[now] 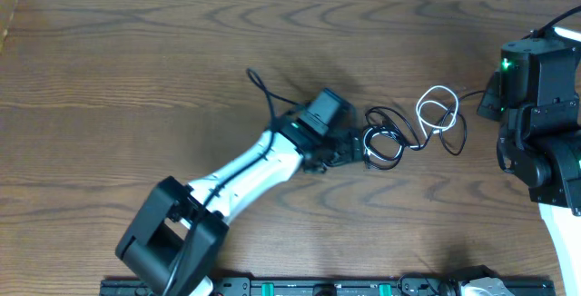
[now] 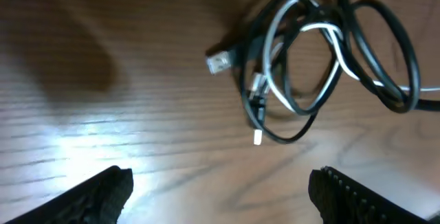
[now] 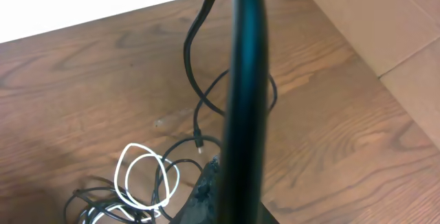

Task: Untangle cables

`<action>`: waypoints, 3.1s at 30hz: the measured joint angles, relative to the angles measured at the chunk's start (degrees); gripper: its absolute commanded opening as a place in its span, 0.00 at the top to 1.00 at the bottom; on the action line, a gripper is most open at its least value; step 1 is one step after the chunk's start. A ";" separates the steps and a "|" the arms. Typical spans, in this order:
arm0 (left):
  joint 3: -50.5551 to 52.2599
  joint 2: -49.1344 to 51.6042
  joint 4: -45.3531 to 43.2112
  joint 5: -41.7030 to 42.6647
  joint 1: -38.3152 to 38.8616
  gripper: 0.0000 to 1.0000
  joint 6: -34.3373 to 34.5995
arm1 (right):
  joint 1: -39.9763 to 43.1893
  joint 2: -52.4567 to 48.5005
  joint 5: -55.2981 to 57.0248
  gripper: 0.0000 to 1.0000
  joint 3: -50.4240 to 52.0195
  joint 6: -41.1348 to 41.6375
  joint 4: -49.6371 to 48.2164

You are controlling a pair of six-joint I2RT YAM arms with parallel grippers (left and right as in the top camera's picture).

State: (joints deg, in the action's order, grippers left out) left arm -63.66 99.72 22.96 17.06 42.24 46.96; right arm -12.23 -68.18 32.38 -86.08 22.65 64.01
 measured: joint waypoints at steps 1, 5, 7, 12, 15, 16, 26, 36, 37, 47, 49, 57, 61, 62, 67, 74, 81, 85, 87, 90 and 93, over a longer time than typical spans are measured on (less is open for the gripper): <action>0.00 0.04 -0.70 -1.29 1.09 0.13 0.66 | 0.00 0.00 -0.09 0.99 0.00 0.07 0.00; 0.00 1.20 -5.25 -4.59 4.66 0.13 2.75 | 0.00 0.00 -0.46 0.99 0.00 0.33 0.00; 0.00 2.80 -6.60 -6.34 5.62 0.13 4.61 | 0.00 0.00 -0.52 0.99 0.00 0.37 0.02; -0.04 9.31 -12.28 -9.94 5.99 0.13 7.91 | 0.00 0.00 -1.62 0.99 0.00 0.39 0.04; -0.39 10.40 -15.98 -10.54 5.99 0.13 8.68 | 0.00 0.00 -2.25 0.99 0.00 0.39 0.09; -0.66 10.69 -16.76 -10.75 5.99 0.13 8.79 | 0.00 0.00 -2.45 0.99 0.00 0.39 0.09; -1.86 12.68 -16.02 -13.77 5.99 0.58 8.90 | 0.00 0.00 -3.26 0.99 0.00 0.39 0.13; -3.72 12.24 -2.14 -22.95 6.32 0.64 4.02 | 0.00 0.00 -3.50 0.99 0.00 0.39 0.15; -3.76 12.22 -0.39 -24.35 6.27 0.66 2.95 | 0.00 0.00 -3.56 0.99 0.00 0.39 0.26; -4.26 11.72 12.74 -31.34 1.16 0.86 -2.47 | 0.00 0.00 -7.41 0.99 0.00 0.39 1.62; -4.24 11.58 14.16 -31.32 -0.87 0.88 -2.75 | 0.00 -0.07 -8.33 0.99 0.00 0.39 1.84; -4.09 10.80 18.25 -27.71 -9.51 0.92 -9.90 | 0.00 -3.65 -13.42 0.99 1.84 0.39 2.47; -4.11 10.25 18.62 -21.99 -13.40 0.92 -13.51 | 0.00 -7.50 -15.19 0.99 3.58 0.39 2.40; -4.11 10.12 18.60 -20.06 -14.43 0.92 -14.10 | 0.00 -8.59 -15.50 0.99 4.07 0.39 2.38; -4.07 10.01 18.49 -7.89 -20.52 0.92 -18.51 | 0.00 -15.63 -16.39 0.99 5.18 0.39 2.43; -2.58 11.19 19.02 9.94 -26.23 0.92 -26.51 | 0.00 -24.83 -19.32 0.66 5.25 0.52 2.40; -1.60 12.74 19.30 19.19 -26.16 0.91 -29.97 | 0.00 -32.44 -28.79 0.24 5.31 -4.70 1.70; -1.51 13.27 19.26 21.29 -26.08 0.91 -30.97 | 0.00 -32.79 -36.37 0.25 4.83 -8.11 3.41; -1.44 13.44 19.26 21.94 -26.05 0.86 -31.45 | 0.00 -32.54 -40.02 0.27 3.65 -9.40 4.13; -1.25 13.44 19.21 22.49 -26.05 0.85 -32.06 | 0.00 -30.71 -46.51 0.36 2.34 -11.17 4.11; -1.18 13.44 18.84 22.82 -26.05 0.85 -32.24 | -0.11 -28.28 -52.04 0.51 1.68 -12.35 4.24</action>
State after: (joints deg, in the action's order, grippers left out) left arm -64.84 113.16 41.80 39.88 16.19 14.72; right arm -12.34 -96.47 -19.66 -84.40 10.31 68.25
